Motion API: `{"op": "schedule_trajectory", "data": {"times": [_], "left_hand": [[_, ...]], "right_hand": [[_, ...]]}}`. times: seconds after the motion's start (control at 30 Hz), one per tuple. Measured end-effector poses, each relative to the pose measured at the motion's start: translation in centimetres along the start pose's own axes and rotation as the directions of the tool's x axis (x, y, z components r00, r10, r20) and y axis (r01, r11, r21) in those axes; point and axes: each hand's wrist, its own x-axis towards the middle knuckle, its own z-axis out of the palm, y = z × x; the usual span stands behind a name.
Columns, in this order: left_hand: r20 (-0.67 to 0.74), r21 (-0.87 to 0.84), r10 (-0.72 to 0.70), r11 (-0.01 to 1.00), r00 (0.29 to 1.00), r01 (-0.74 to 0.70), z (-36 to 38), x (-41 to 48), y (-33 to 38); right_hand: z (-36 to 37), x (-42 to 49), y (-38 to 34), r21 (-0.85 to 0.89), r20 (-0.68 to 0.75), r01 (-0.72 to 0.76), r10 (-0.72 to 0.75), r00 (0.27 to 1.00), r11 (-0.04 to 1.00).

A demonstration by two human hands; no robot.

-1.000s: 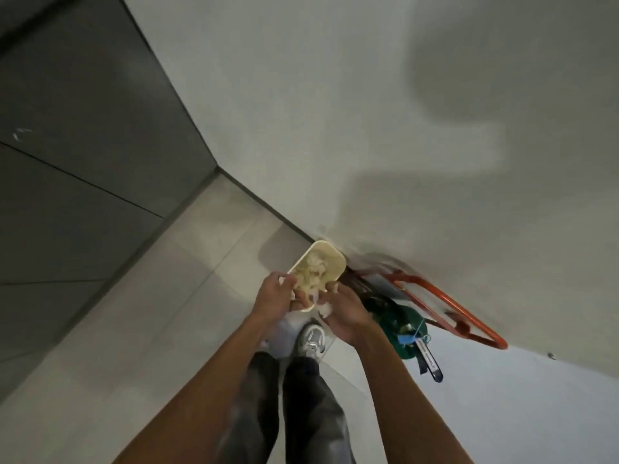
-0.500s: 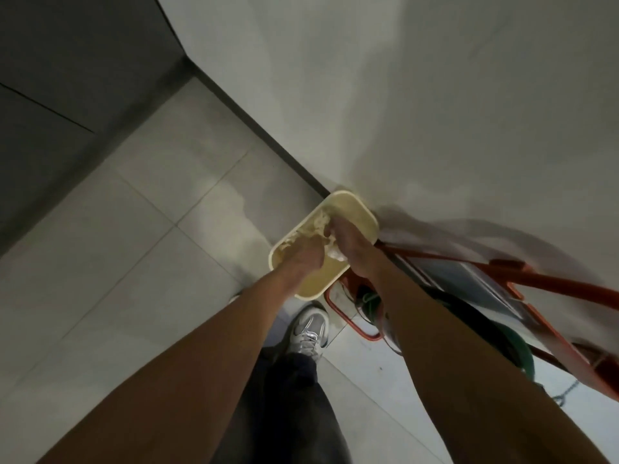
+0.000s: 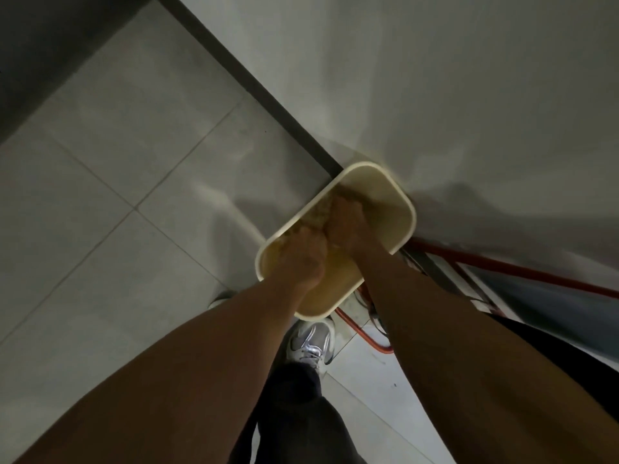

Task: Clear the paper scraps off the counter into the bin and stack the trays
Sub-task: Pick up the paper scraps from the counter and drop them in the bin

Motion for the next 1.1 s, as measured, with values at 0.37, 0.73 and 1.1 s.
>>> {"op": "schedule_trajectory", "data": {"times": [0.37, 0.73, 1.1], "left_hand": [[0.177, 0.028, 0.061, 0.997, 0.982, -0.067, -5.1, -6.1, 0.7], [-0.276, 0.033, 0.091, 0.996, 0.957, -0.086, -18.6, -31.8, 2.1], [-0.541, -0.425, -0.291, 0.904, 0.789, 0.042, -25.5, -68.1, -2.6]], "right_hand": [[-4.7, -7.0, -2.8, -0.134, 0.024, 0.045, -0.043, 0.999, 0.990], [-18.4, -32.1, -10.0, -0.046, -0.180, 0.180, -0.185, 0.966, 0.983], [-24.5, -64.0, -21.6, -0.015, -0.296, 0.583, -0.560, 0.774, 0.813]]}}
